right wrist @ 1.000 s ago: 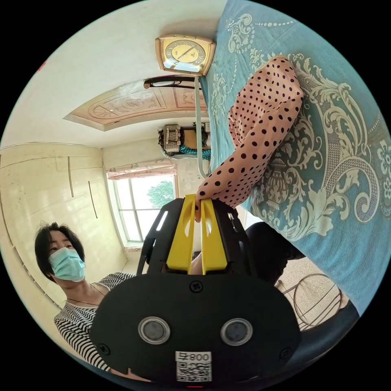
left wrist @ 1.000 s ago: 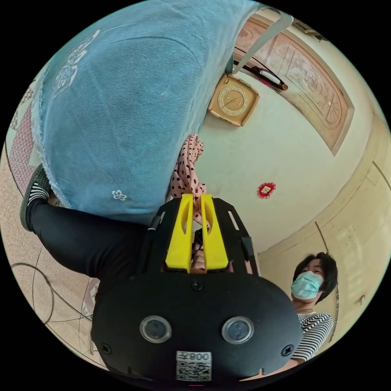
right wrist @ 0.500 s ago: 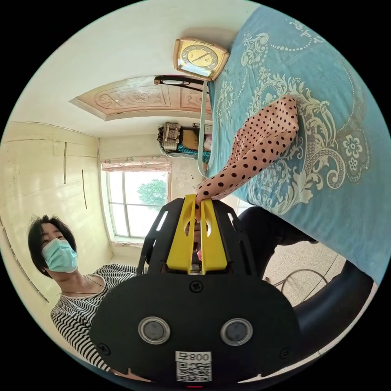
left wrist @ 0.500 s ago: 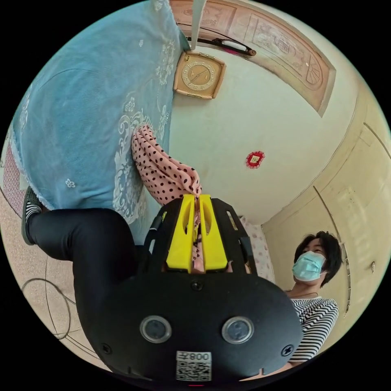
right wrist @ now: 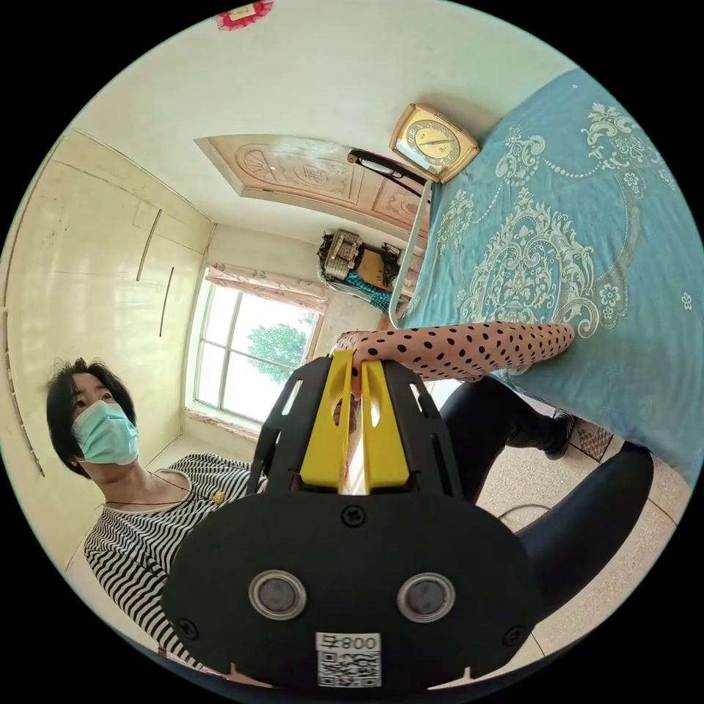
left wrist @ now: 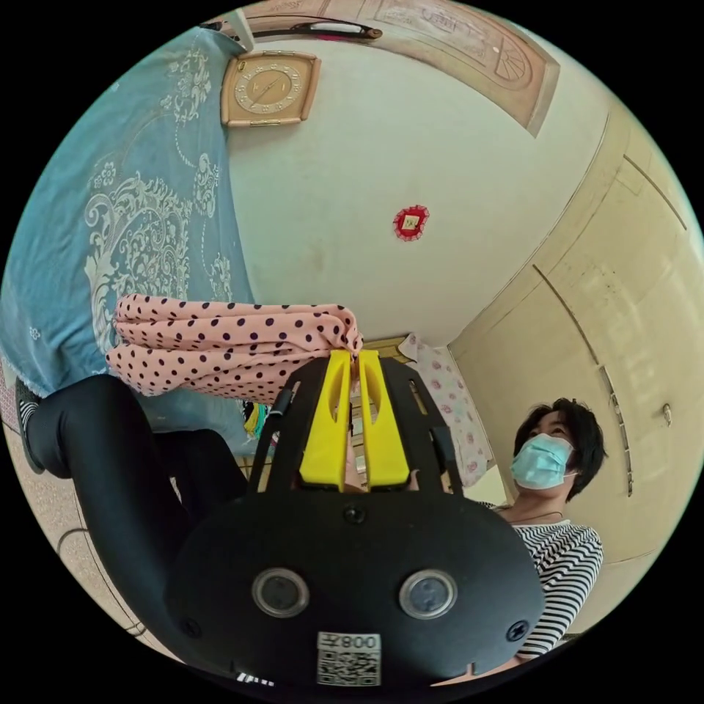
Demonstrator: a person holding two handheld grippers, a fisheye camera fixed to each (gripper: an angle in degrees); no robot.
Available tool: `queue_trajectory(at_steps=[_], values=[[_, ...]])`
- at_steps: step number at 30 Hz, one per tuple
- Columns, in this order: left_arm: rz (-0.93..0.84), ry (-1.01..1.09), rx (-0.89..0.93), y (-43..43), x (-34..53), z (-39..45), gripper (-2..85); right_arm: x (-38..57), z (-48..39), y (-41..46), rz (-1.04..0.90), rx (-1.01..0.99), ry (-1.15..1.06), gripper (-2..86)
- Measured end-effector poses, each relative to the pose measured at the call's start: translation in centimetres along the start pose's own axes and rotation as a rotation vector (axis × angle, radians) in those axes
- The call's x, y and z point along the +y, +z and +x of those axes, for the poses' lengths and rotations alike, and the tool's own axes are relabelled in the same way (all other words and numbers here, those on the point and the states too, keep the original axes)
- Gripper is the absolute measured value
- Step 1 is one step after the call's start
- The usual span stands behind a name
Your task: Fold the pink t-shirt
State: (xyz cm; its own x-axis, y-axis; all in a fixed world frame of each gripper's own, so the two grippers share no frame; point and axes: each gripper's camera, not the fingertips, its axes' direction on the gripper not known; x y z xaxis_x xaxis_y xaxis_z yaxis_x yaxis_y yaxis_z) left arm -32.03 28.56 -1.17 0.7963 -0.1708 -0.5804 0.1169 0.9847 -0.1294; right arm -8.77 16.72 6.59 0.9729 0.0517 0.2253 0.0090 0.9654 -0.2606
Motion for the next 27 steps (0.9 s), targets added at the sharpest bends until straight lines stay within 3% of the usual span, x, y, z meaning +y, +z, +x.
queue_trajectory(at_steps=[16,27], values=[[-0.288,0.036,0.082,17.3,5.1,-5.5,2.0,13.9,-4.7,-14.4,0.199,0.034,-0.142,0.9],[-0.437,-0.067,0.017,32.6,4.5,-18.1,1.9,17.7,0.0,-25.9,0.351,0.084,-0.058,0.9]])
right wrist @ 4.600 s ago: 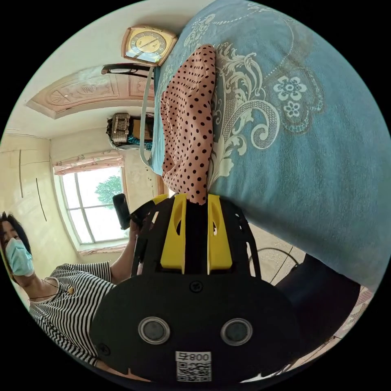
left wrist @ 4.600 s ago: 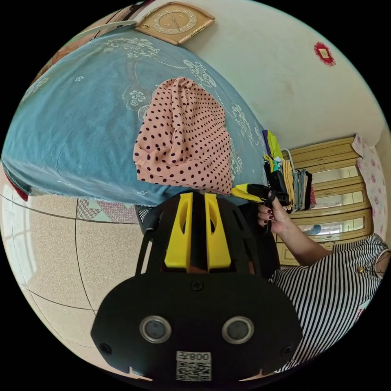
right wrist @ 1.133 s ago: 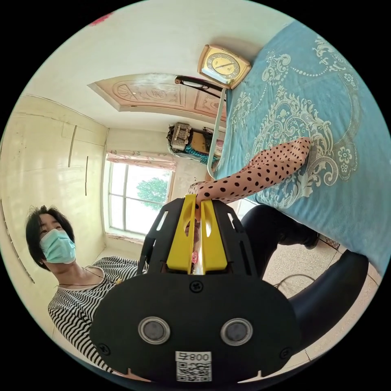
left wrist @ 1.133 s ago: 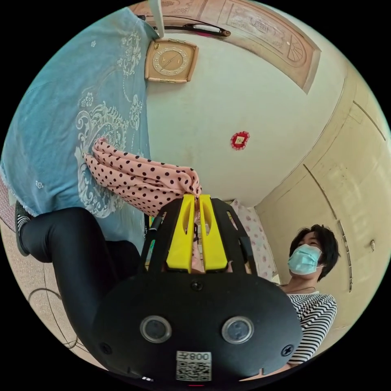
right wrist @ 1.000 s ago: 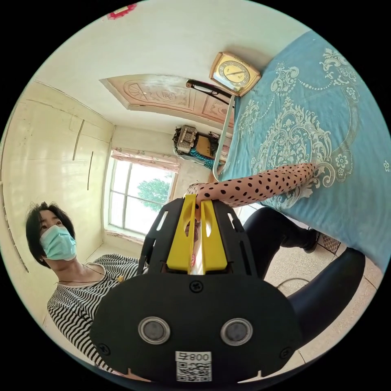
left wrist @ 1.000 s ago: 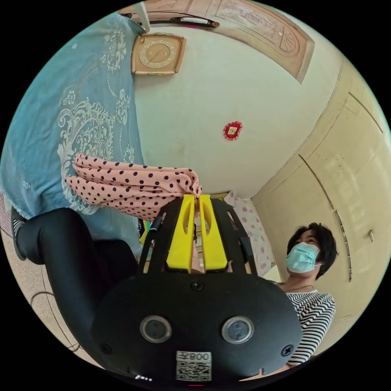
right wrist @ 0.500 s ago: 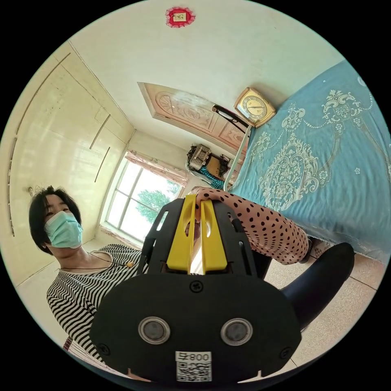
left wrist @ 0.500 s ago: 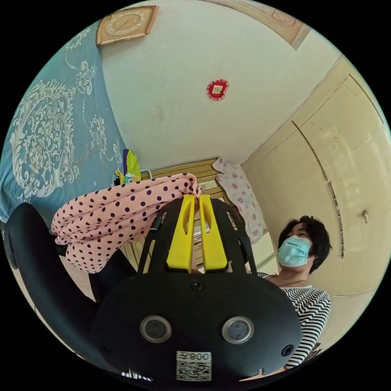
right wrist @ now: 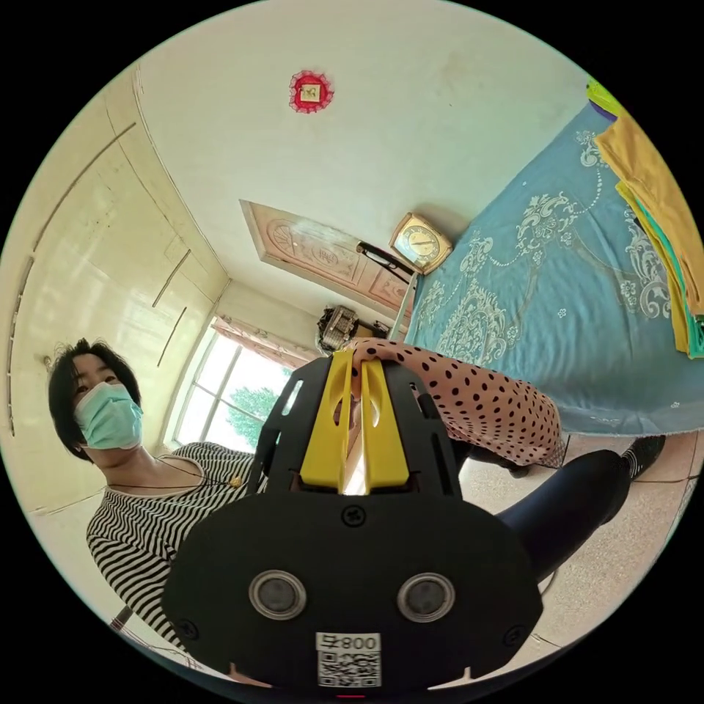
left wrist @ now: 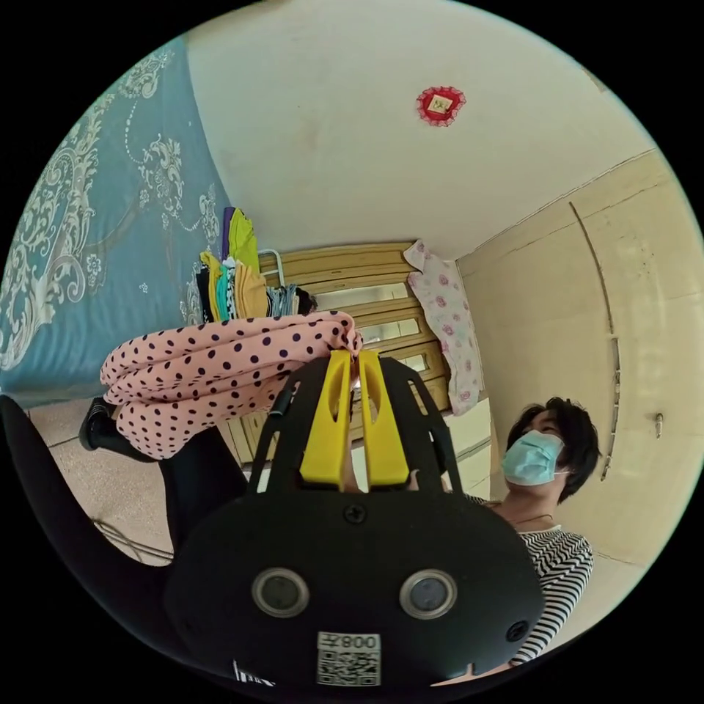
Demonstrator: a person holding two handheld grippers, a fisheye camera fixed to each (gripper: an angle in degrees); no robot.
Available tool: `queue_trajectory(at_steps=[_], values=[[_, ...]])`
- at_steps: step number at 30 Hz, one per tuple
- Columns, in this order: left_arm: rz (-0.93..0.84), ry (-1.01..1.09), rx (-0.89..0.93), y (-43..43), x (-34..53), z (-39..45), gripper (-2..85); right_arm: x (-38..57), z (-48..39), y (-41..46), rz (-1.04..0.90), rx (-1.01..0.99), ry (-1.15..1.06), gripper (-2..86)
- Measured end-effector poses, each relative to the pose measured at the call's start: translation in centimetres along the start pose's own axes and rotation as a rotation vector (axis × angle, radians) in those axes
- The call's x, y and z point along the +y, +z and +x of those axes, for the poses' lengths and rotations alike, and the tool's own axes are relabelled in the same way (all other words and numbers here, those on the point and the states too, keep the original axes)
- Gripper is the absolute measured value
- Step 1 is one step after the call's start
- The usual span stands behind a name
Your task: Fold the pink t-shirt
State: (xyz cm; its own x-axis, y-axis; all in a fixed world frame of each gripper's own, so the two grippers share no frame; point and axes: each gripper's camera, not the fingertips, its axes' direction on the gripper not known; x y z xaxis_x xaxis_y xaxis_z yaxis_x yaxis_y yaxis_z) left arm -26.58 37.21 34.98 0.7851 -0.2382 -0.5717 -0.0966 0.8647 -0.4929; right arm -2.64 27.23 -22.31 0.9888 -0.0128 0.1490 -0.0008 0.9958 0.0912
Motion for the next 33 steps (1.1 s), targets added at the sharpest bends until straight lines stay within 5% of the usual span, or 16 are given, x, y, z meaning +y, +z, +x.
queue_trajectory(at_steps=[5,12,19,22,27,33], values=[[-0.031,-0.008,-0.016,6.9,-7.1,-5.3,1.9,-5.8,2.1,-4.8,0.023,0.071,-0.011,1.0],[-0.101,0.244,0.026,21.3,-20.7,-5.7,1.9,-19.9,-1.8,-14.8,0.105,0.161,-0.211,1.0],[-0.248,0.395,0.001,34.7,-24.5,-9.5,2.0,-24.7,-5.3,-25.5,0.164,0.389,-0.325,1.0],[-0.325,0.365,-0.070,39.7,-23.5,-16.2,2.1,-23.5,-1.5,-29.5,0.159,0.489,-0.227,1.0],[-0.463,0.021,-0.228,45.1,-19.3,-33.6,2.0,-17.9,12.4,-35.0,0.101,0.616,0.183,1.2],[-0.539,0.001,-0.255,47.5,-16.6,-40.6,2.0,-13.8,16.2,-37.9,0.075,0.617,0.225,1.4]])
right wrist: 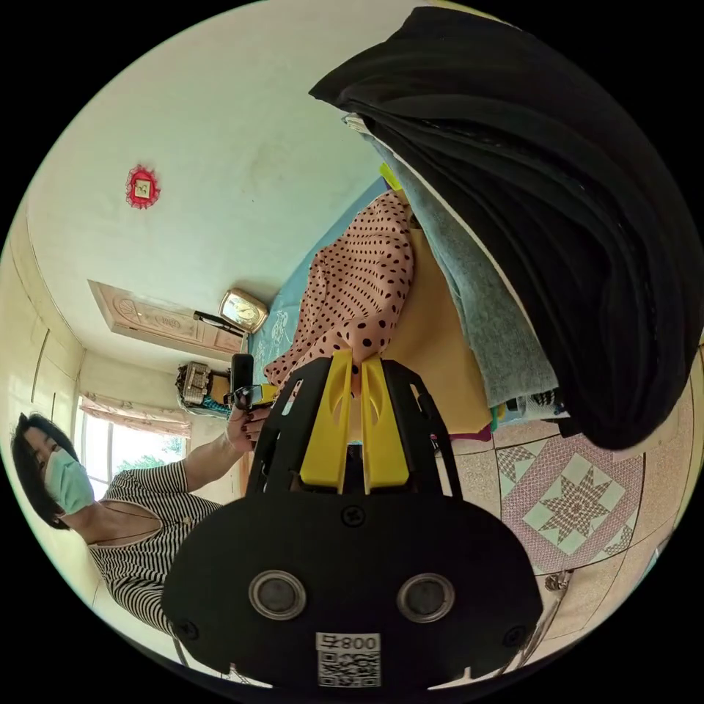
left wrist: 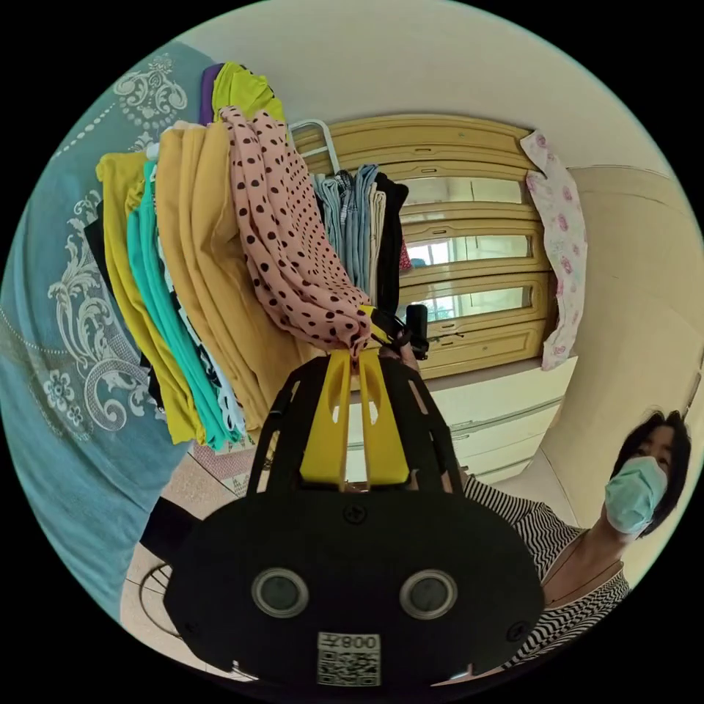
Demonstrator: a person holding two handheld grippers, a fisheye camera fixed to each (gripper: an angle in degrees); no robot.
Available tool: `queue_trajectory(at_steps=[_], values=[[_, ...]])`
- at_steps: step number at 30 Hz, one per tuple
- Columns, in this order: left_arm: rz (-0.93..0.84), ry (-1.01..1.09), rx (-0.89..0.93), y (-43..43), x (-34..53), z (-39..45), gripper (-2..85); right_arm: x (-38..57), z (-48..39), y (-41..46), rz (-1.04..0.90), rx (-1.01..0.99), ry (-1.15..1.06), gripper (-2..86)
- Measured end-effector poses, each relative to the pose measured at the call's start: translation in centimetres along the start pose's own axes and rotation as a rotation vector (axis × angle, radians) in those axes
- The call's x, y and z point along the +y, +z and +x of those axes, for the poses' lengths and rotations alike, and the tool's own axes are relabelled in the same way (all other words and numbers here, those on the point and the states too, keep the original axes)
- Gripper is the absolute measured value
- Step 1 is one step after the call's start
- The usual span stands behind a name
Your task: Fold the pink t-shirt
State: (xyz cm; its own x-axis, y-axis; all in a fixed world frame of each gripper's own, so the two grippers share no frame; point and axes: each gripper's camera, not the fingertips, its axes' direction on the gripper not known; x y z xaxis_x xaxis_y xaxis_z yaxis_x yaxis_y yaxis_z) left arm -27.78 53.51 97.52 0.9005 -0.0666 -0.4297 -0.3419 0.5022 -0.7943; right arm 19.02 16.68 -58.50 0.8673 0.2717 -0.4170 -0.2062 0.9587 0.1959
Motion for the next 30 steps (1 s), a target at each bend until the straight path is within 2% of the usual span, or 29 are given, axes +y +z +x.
queue_trajectory(at_steps=[5,9,19,30], values=[[-0.057,0.056,-0.081,2.4,-0.6,-1.9,2.2,0.1,1.1,-0.8,-0.026,0.048,-0.035,1.5],[-0.114,0.033,-0.168,4.4,-0.6,-5.3,2.4,0.3,4.0,-0.2,-0.049,0.055,0.021,1.6],[-0.118,0.004,-0.175,4.4,0.5,-10.5,2.3,1.9,7.4,-0.2,-0.020,0.039,0.082,1.9],[-0.088,0.163,-0.204,1.6,2.6,-10.1,0.4,7.0,6.4,-3.0,0.248,0.071,0.137,1.4]])
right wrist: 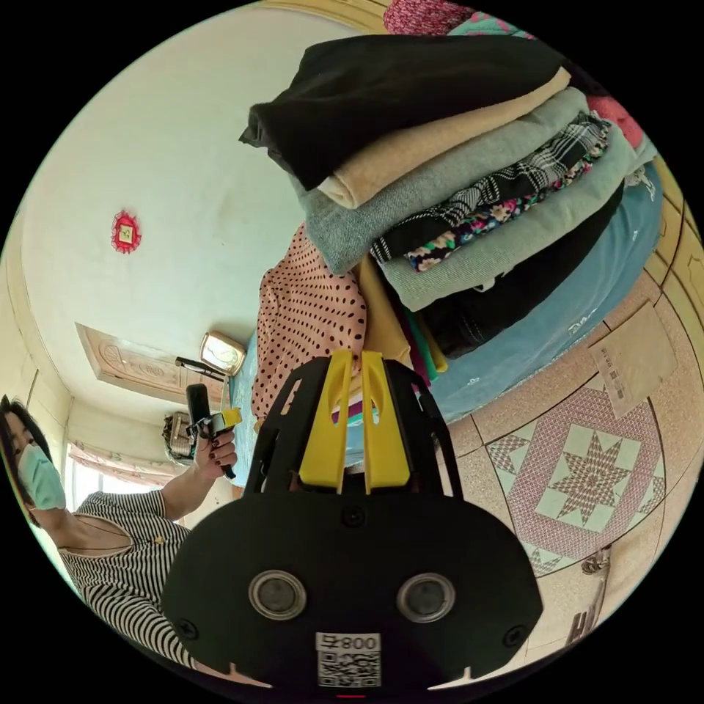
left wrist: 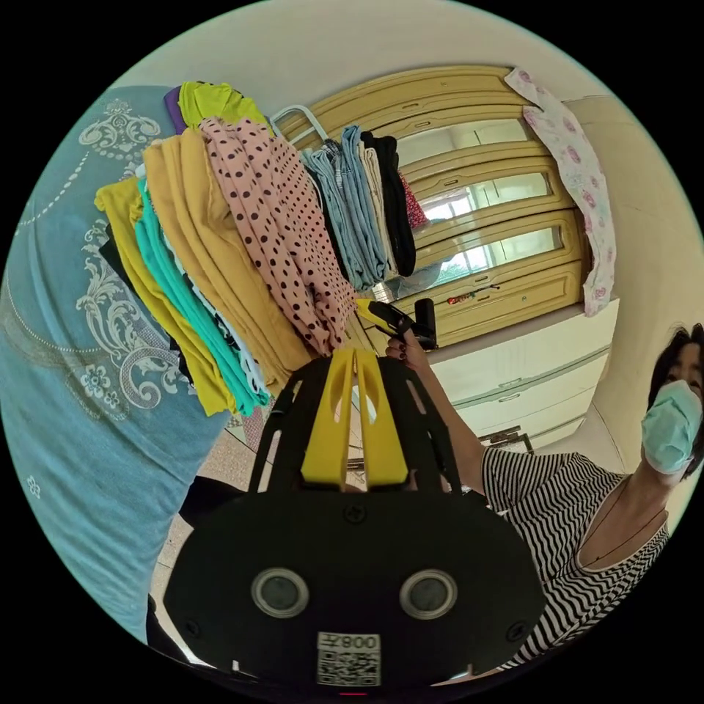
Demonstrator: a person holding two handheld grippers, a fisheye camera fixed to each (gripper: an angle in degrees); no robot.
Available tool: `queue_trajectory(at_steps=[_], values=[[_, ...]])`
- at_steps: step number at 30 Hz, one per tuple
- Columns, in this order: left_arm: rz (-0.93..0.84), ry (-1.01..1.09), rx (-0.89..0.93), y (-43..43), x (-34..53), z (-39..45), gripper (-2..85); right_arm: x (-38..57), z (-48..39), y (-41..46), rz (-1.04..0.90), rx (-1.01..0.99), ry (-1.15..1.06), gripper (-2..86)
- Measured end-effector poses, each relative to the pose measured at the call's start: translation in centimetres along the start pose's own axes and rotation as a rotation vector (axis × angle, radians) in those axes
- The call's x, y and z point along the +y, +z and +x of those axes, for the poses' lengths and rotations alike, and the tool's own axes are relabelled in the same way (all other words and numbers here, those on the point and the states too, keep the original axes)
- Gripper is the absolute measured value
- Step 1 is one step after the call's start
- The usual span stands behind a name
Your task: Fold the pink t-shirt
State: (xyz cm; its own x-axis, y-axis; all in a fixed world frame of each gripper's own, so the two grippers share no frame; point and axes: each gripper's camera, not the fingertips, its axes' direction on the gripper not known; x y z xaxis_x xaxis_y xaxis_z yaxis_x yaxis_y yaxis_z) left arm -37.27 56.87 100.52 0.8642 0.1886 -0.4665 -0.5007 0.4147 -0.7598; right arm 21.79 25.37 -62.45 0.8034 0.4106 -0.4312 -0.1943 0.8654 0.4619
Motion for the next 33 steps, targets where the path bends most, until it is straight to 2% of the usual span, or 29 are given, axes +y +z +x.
queue_trajectory(at_steps=[5,8,10,13,15,17,23,28,30,33], values=[[-0.040,0.067,-0.089,1.2,-1.1,0.3,0.2,2.0,-4.4,-1.1,0.157,0.092,-0.071,0.5],[-0.105,0.029,-0.187,2.8,-0.9,-1.3,0.2,2.4,-7.0,-0.2,0.199,0.169,-0.103,0.3],[-0.118,-0.010,-0.182,3.3,-0.3,-2.4,0.2,2.5,-8.3,0.6,0.210,0.225,-0.125,0.2],[-0.072,-0.020,-0.147,2.5,0.9,-2.7,0.2,2.0,-9.6,3.3,0.118,0.218,-0.173,0.1],[-0.087,0.006,-0.192,2.3,1.6,-2.5,0.2,1.4,-10.0,6.5,0.013,0.351,-0.183,0.1],[-0.125,0.002,-0.204,2.3,1.9,-2.9,0.1,1.1,-9.9,8.7,-0.073,0.397,-0.174,0.1],[-0.093,0.024,-0.213,-0.5,4.2,-2.4,0.1,1.4,-11.7,9.0,-0.042,0.402,-0.156,0.0],[-0.045,0.044,-0.195,-3.4,7.3,-1.5,0.2,2.8,-15.0,6.6,0.096,0.359,-0.176,0.1],[-0.045,0.064,-0.231,-5.0,9.7,-1.0,0.2,4.1,-17.4,6.0,0.151,0.290,-0.214,0.1],[-0.061,0.074,-0.316,-7.3,13.3,-0.7,0.2,5.7,-20.8,6.9,0.134,0.246,-0.296,0.1]])
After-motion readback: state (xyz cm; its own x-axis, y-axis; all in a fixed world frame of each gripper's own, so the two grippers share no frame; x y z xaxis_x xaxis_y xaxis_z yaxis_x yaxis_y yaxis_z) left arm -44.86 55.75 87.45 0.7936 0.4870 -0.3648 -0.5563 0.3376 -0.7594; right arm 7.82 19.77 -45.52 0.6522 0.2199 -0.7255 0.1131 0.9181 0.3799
